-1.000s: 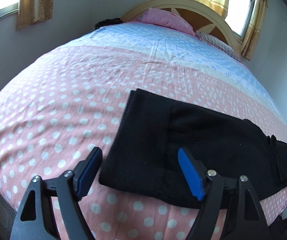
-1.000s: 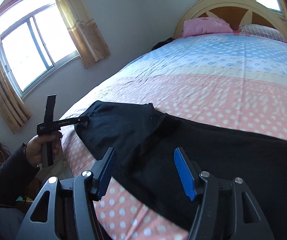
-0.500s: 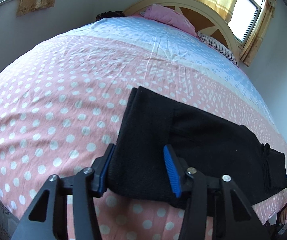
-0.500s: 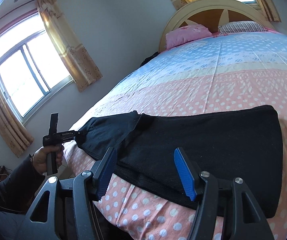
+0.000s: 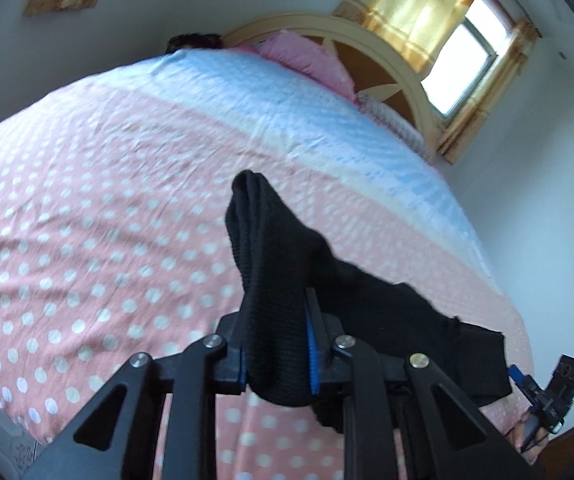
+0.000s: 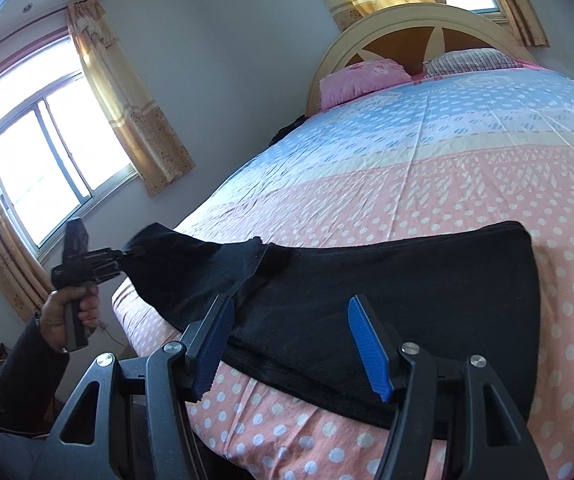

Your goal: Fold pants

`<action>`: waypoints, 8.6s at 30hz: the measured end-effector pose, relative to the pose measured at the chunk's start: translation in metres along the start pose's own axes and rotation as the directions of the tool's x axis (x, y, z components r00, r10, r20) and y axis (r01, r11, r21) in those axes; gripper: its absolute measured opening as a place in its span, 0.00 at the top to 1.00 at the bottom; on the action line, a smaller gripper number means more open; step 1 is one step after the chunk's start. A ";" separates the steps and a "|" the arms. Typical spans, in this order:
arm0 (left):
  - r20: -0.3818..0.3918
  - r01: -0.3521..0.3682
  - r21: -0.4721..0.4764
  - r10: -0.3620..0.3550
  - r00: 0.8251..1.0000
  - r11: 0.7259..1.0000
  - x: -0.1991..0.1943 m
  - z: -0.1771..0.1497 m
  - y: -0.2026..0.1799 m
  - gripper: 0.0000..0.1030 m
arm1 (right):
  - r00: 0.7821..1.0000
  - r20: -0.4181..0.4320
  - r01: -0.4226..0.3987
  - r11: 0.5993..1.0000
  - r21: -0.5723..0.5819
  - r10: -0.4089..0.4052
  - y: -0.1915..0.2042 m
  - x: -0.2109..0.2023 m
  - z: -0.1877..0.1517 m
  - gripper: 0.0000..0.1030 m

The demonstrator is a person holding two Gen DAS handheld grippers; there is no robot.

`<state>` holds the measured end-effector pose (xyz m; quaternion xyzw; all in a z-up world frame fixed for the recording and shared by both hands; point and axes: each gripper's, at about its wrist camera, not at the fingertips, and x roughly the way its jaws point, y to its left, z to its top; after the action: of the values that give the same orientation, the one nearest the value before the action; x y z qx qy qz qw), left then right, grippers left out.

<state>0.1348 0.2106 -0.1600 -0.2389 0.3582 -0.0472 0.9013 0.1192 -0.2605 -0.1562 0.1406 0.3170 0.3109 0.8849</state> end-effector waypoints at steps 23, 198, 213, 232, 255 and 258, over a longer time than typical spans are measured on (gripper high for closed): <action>-0.191 0.391 0.308 -0.346 0.918 0.867 0.006 -0.006 -0.250 0.80 | 0.951 0.155 0.248 0.960 0.127 -0.267 -0.055 -0.072 0.035 0.40; -0.211 0.122 0.408 -0.037 0.977 0.905 0.119 -0.082 -0.209 0.53 | 0.969 -0.107 0.239 0.954 0.183 -0.223 -0.071 -0.017 0.021 0.72; -0.059 0.044 0.409 -0.022 0.998 0.911 0.068 -0.057 -0.202 0.89 | 0.978 -0.116 0.173 0.985 -0.004 -0.172 -0.011 0.014 0.082 0.73; 0.103 -0.131 0.274 0.107 0.989 0.953 0.007 -0.016 -0.111 0.89 | 0.976 -0.215 0.008 0.993 -0.117 -0.033 0.066 0.140 0.115 0.73; 0.123 -0.224 0.095 0.212 0.969 0.970 -0.006 -0.012 -0.032 0.89 | 0.949 -0.309 -0.102 0.989 -0.105 0.065 0.102 0.242 0.108 0.73; 0.114 -0.229 0.079 0.219 0.969 0.970 -0.005 -0.016 -0.027 0.89 | 0.945 -0.322 -0.095 0.991 -0.098 0.059 0.098 0.250 0.105 0.73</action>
<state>0.1226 0.1818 -0.1537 -0.1575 0.3326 0.0512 0.9284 0.2934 -0.0309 -0.1508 0.0509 0.4318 0.3813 0.8159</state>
